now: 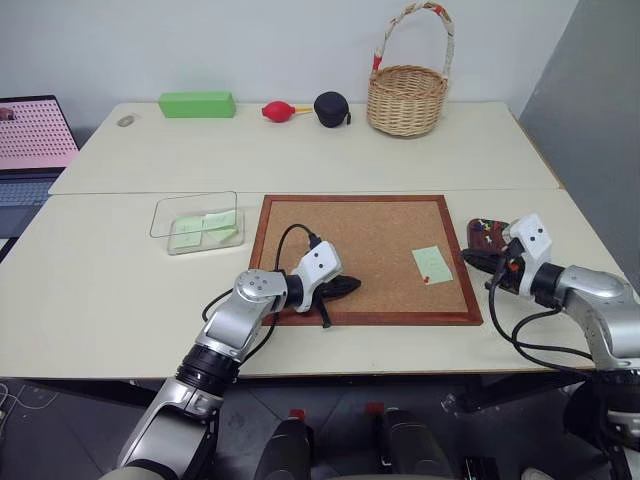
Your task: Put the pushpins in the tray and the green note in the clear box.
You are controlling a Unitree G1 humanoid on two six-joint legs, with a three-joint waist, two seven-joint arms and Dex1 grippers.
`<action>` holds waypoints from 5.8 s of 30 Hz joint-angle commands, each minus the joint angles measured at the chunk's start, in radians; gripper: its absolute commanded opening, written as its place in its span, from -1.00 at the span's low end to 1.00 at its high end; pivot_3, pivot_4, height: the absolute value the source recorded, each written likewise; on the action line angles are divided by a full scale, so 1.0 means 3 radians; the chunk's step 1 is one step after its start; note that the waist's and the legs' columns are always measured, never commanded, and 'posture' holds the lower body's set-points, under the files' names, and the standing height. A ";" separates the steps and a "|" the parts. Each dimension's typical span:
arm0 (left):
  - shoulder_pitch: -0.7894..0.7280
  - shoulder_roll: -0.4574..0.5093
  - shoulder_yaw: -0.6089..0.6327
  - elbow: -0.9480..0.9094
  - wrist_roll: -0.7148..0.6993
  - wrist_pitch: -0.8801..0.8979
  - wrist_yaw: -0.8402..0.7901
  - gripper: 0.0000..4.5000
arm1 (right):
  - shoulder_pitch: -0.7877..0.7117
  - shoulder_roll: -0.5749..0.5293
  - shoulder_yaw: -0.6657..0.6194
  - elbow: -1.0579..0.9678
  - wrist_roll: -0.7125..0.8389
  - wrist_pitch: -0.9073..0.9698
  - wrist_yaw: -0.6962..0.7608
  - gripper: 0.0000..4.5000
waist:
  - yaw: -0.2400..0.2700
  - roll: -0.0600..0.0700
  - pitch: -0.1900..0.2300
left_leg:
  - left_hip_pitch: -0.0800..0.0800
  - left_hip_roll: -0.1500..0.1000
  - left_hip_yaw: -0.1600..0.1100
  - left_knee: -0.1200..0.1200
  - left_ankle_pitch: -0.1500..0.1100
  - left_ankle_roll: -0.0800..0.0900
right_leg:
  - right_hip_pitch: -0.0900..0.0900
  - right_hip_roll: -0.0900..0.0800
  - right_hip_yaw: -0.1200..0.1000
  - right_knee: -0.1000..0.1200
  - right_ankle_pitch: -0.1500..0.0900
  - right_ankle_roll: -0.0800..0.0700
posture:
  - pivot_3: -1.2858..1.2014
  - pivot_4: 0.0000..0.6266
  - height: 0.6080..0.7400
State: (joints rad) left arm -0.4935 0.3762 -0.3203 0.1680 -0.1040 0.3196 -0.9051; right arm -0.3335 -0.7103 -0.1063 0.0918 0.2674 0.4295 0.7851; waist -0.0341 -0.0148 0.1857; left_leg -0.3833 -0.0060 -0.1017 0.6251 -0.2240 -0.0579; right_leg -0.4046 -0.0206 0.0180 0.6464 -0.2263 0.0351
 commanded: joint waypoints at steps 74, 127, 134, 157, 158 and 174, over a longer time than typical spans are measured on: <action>0.0202 0.0121 -0.0099 0.0039 0.0141 0.0097 -0.0032 -1.00 | 0.0044 0.0150 0.0415 -0.0703 0.0045 -0.0007 0.0335 -0.98 | -0.0011 0.0001 -0.0004 | 0.0001 0.0001 0.0000 -0.0002 -0.0003 0.0005 | 0.0000 0.0001 0.0001 -0.0001 -0.0001 -0.0001 | 0.03 -0.52 1.00; -0.1365 -0.0710 0.0161 0.1925 0.0305 -0.1933 -0.0175 0.86 | -0.0580 0.0234 0.0612 -0.1291 0.0295 0.0476 0.0434 -1.00 | 0.0008 -0.0007 0.0004 | -0.0028 -0.0003 -0.0008 0.0004 -0.0003 0.0005 | -0.0018 -0.0001 -0.0006 -0.0005 0.0003 0.0005 | 0.03 -0.52 1.00; -0.1433 -0.0716 0.0221 0.2165 0.0266 -0.1995 -0.0308 0.32 | -0.0606 0.0268 0.0578 -0.1309 0.0345 0.0555 0.0371 -1.00 | 0.0007 -0.0007 0.0004 | -0.0030 -0.0003 -0.0009 0.0005 -0.0003 0.0005 | -0.0019 -0.0001 -0.0007 -0.0004 0.0003 0.0005 | 0.03 -0.52 1.00; -0.1299 -0.0704 0.0311 0.2160 0.0175 -0.1907 -0.0510 -0.98 | -0.0644 0.0319 0.0522 -0.1246 0.0404 0.0540 0.0236 -1.00 | 0.0006 -0.0007 0.0004 | -0.0030 -0.0003 -0.0011 0.0006 -0.0003 0.0005 | -0.0019 0.0000 -0.0008 -0.0003 0.0003 0.0005 | 0.03 -0.52 1.00; -0.1297 -0.0706 0.0313 0.2155 0.0176 -0.1902 -0.0512 -0.98 | -0.0645 0.0322 0.0511 -0.1239 0.0412 0.0539 0.0229 -1.00 | 0.0006 -0.0007 0.0004 | -0.0031 -0.0003 -0.0011 0.0006 -0.0003 0.0005 | -0.0019 0.0000 -0.0008 -0.0003 0.0003 0.0005 | 0.03 -0.52 1.00; -0.1307 -0.0727 0.0388 0.2199 0.0205 -0.1962 -0.0393 -0.98 | -0.0622 0.0132 -0.0028 -0.1287 0.0668 0.0936 -0.0045 -1.00 | 0.0008 -0.0007 0.0004 | -0.0031 -0.0004 -0.0011 0.0006 -0.0003 0.0005 | -0.0019 -0.0001 -0.0007 -0.0002 0.0003 0.0004 | 0.03 -0.52 1.00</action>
State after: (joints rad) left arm -0.8749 0.1663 -0.2275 0.8403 -0.0333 -0.2498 -1.0348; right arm -0.5154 -0.6462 -0.0644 -0.2609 0.4543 0.7020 0.7824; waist -0.0316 -0.0170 0.1868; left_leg -0.3925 -0.0071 -0.1050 0.6270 -0.2249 -0.0565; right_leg -0.4104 -0.0208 0.0159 0.6458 -0.2254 0.0364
